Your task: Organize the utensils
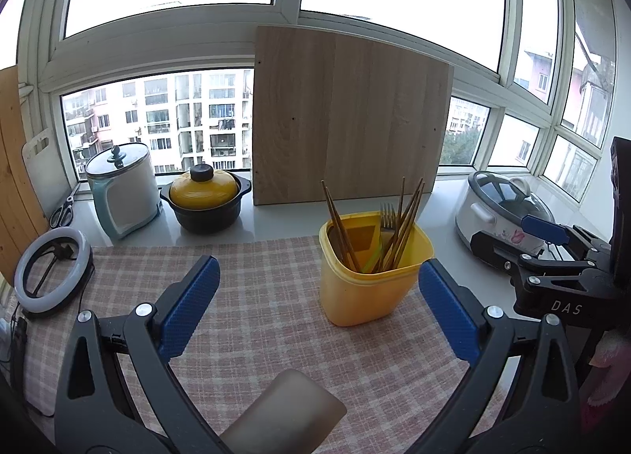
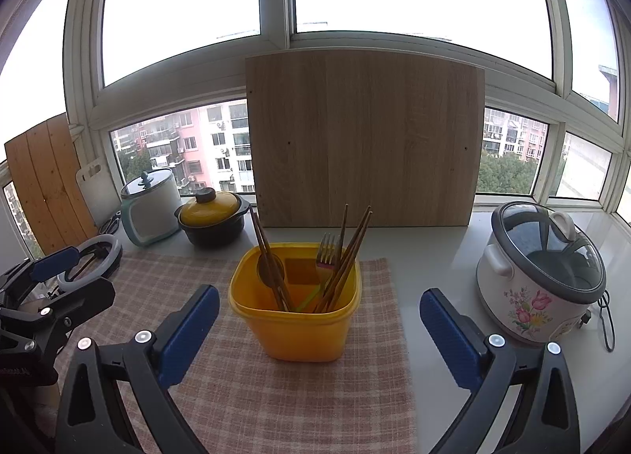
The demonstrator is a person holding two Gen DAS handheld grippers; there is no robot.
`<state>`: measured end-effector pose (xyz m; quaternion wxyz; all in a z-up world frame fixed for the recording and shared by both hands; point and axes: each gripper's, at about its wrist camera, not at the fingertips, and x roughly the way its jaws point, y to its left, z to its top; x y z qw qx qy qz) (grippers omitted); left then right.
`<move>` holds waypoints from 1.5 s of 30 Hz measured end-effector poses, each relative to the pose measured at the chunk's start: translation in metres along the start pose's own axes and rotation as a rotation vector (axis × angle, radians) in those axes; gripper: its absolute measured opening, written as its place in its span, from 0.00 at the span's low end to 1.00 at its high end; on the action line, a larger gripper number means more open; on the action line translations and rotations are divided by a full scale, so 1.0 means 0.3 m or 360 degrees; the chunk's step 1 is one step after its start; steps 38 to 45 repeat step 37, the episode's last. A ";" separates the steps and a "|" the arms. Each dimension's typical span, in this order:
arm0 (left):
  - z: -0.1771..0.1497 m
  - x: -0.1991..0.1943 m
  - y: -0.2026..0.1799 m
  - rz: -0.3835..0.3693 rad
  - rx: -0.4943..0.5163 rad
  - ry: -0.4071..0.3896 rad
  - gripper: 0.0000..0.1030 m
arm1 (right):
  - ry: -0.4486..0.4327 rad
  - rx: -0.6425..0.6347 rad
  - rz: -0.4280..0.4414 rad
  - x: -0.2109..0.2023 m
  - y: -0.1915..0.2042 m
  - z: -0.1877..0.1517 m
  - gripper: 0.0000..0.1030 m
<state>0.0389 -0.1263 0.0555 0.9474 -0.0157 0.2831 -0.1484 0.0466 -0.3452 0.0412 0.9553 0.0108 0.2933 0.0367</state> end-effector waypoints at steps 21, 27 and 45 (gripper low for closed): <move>-0.001 -0.005 0.000 -0.0013 -0.0007 0.0009 0.99 | -0.0020 0.0022 -0.0004 -0.014 -0.006 -0.003 1.00; -0.003 -0.014 0.000 -0.0002 0.0002 0.0008 0.99 | -0.0019 0.0023 -0.0009 -0.018 -0.006 -0.003 1.00; -0.016 -0.021 0.004 0.0041 0.0016 -0.0019 0.99 | -0.0015 0.0026 -0.0015 -0.023 -0.007 -0.009 1.00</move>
